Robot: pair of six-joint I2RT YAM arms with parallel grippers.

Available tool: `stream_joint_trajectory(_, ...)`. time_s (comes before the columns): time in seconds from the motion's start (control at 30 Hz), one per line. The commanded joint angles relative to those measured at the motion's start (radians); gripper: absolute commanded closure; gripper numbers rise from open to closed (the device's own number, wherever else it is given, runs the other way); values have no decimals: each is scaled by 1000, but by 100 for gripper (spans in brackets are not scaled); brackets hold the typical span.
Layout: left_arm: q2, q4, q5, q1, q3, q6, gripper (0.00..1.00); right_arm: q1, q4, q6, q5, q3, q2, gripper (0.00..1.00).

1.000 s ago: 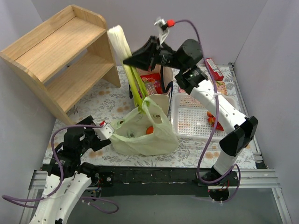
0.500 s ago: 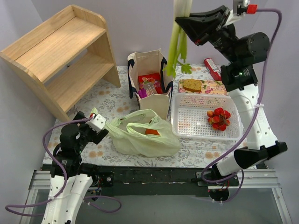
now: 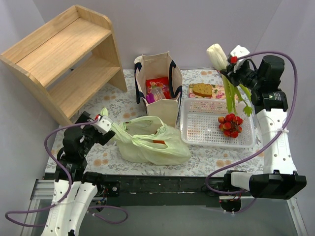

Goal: Untie the knot of the grocery bags and take out the mixed food
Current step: Place the fake vegetable in the bin.

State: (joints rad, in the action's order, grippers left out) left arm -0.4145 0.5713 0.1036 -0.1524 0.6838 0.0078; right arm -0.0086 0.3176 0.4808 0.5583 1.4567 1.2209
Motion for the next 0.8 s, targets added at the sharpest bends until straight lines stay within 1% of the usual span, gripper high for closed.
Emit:
stream_joint_trajectory(0.0, -29, -62, 59, 5, 26, 15, 2, -11, 337, 487, -23, 117, 26, 99)
stream_joint_trajectory(0.03, -24, -70, 58, 5, 19, 14, 2, -11, 418, 557, -43, 143, 70, 99)
stream_joint_trajectory(0.1, -18, -83, 54, 5, -1, 14, 2, -11, 469, 605, -118, 209, 115, 99)
stream_joint_trajectory(0.13, -17, -85, 54, 5, -6, 11, 2, -11, 518, 686, -136, 229, 152, 99)
stream_joint_trajectory(0.2, -7, -85, 59, 5, -15, 6, 2, -11, 531, 749, -162, 241, 176, 99)
stream_joint_trajectory(0.27, -1, -83, 65, 5, -20, 0, 2, -11, 509, 818, -164, 222, 189, 99)
stream_joint_trajectory(0.33, -1, -83, 68, 5, -23, 0, 2, -2, 497, 863, -164, 173, 190, 99)
stream_joint_trajectory(0.37, 0, -83, 65, 5, -23, 1, 2, 7, 488, 915, -185, 147, 186, 99)
stream_joint_trajectory(0.4, 0, -82, 62, 5, -23, 3, 2, 7, 483, 941, -201, 93, 175, 99)
stream_joint_trajectory(0.43, 3, -83, 58, 5, -23, 0, 2, 57, 476, 970, -218, 55, 166, 99)
stream_joint_trajectory(0.47, 5, -79, 53, 5, -23, 1, 2, 71, 451, 1025, -253, 18, 154, 99)
stream_joint_trajectory(0.5, 11, -70, 53, 5, -21, 0, 2, 88, 442, 1060, -279, -61, 126, 99)
stream_joint_trajectory(0.53, 13, -64, 53, 5, -20, 3, 2, 137, 437, 1096, -314, -97, 114, 99)
stream_joint_trajectory(0.57, 14, -56, 54, 5, -18, 6, 2, 165, 428, 1151, -389, -129, 100, 99)
stream_joint_trajectory(0.63, 17, -51, 48, 5, -17, 6, 2, 238, 400, 1162, -466, -218, 63, 99)
stream_joint_trajectory(0.73, 29, -42, 44, 8, -21, 3, 2, 323, 356, 1145, -553, -291, 57, 99)
stream_joint_trajectory(0.77, 32, -39, 47, 11, -23, 3, 2, 332, 342, 1136, -589, -300, 61, 99)
